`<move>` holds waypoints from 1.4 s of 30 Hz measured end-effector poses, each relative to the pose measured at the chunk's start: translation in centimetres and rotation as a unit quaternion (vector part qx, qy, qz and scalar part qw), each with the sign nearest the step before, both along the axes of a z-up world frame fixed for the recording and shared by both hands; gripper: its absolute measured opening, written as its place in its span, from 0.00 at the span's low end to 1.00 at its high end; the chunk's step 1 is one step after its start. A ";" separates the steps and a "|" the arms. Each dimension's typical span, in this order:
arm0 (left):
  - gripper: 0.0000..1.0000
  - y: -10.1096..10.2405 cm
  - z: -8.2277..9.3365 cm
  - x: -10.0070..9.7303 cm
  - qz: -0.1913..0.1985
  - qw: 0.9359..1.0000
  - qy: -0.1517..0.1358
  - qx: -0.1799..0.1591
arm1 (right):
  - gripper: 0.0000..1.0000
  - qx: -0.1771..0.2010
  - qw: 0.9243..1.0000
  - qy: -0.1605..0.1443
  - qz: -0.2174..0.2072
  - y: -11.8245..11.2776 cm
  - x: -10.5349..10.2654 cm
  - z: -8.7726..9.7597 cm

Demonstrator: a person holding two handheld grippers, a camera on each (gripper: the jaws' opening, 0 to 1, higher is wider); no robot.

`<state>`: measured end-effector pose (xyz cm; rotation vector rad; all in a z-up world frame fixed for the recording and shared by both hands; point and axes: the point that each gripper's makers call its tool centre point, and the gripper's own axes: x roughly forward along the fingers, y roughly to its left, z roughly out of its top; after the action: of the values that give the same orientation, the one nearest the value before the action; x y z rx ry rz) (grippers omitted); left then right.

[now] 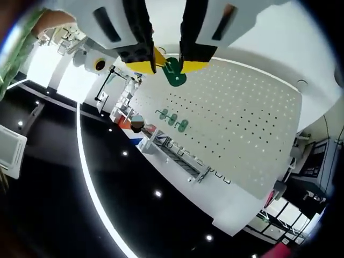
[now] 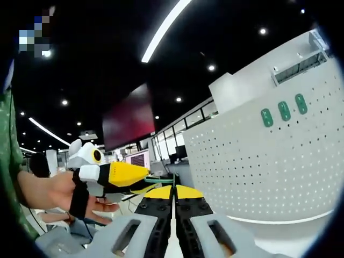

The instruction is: Insert the hook assembly into the mounting plate slot until the hook locks in place.

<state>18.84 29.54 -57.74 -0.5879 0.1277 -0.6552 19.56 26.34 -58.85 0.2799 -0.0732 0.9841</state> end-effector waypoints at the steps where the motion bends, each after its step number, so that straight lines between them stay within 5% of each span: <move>1: 0.17 0.0 0.0 0.0 0.001 1.000 0.000 -0.001 | 0.00 0.001 1.000 -0.001 0.001 0.0 0.0 0.1; 13: 0.15 -0.3 -0.4 0.3 0.001 1.000 0.015 0.003 | 0.00 -0.001 1.000 -0.028 0.005 0.4 -0.8 1.0; 42: 0.07 -0.6 -0.3 0.1 -0.002 1.000 0.019 -0.004 | 0.00 0.003 0.999 -0.043 0.003 0.5 -1.6 1.3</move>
<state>18.96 28.97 -58.07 -0.6080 0.1617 -0.6484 17.94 26.84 -57.53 0.2441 -0.1536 1.0020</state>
